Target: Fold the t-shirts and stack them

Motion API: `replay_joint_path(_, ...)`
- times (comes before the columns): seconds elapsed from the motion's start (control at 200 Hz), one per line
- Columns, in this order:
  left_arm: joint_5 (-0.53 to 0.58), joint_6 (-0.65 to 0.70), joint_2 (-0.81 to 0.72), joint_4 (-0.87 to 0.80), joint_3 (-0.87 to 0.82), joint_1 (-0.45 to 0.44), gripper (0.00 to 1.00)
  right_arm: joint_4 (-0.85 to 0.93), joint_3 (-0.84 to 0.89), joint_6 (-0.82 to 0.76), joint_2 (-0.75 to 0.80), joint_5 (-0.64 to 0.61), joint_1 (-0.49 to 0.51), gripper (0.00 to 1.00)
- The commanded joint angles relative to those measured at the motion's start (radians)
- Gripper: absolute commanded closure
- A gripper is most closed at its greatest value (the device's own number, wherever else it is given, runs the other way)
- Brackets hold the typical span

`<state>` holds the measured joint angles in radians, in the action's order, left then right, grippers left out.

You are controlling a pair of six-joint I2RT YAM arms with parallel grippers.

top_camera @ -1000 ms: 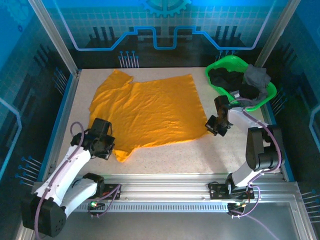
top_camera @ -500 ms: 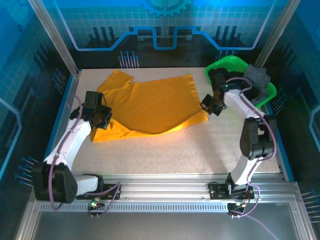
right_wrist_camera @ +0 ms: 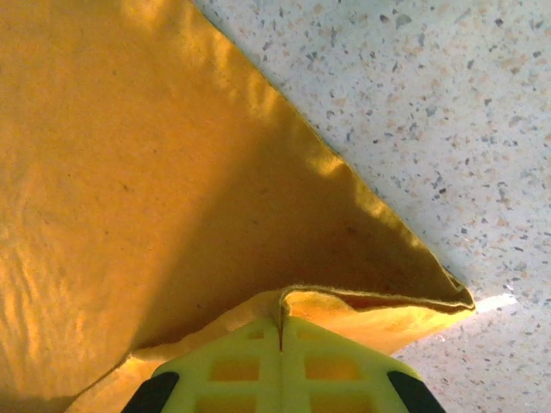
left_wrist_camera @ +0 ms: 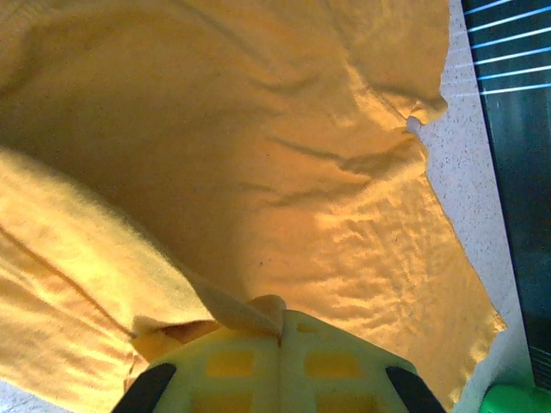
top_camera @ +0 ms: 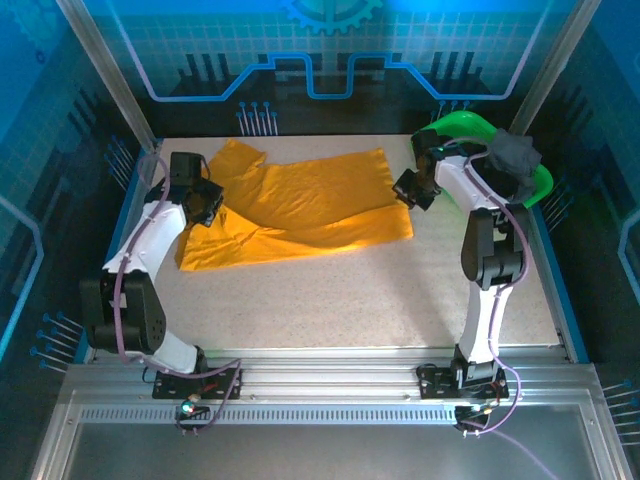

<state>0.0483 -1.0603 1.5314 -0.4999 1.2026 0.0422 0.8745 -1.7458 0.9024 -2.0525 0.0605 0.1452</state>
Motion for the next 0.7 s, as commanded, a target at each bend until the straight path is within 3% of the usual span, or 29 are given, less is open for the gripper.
replay_joint_path(0.0,-0.002,0.041,0.026,0.013,0.034,0.020,1.00,0.056,-0.052,0.023,-0.044,-0.008,0.007,1.00)
replay_joint_path(0.28,0.031,0.069,0.088,-0.058,0.095,0.031,1.00,0.070,-0.057,0.056,-0.053,-0.052,0.005,1.00)
replay_joint_path(0.51,0.125,0.024,0.039,-0.141,0.050,0.045,1.00,0.066,-0.020,0.082,-0.012,-0.091,0.000,1.00)
replay_joint_path(0.695,0.120,0.017,0.031,-0.130,0.033,0.053,1.00,0.060,-0.035,0.079,-0.026,-0.081,-0.001,1.00)
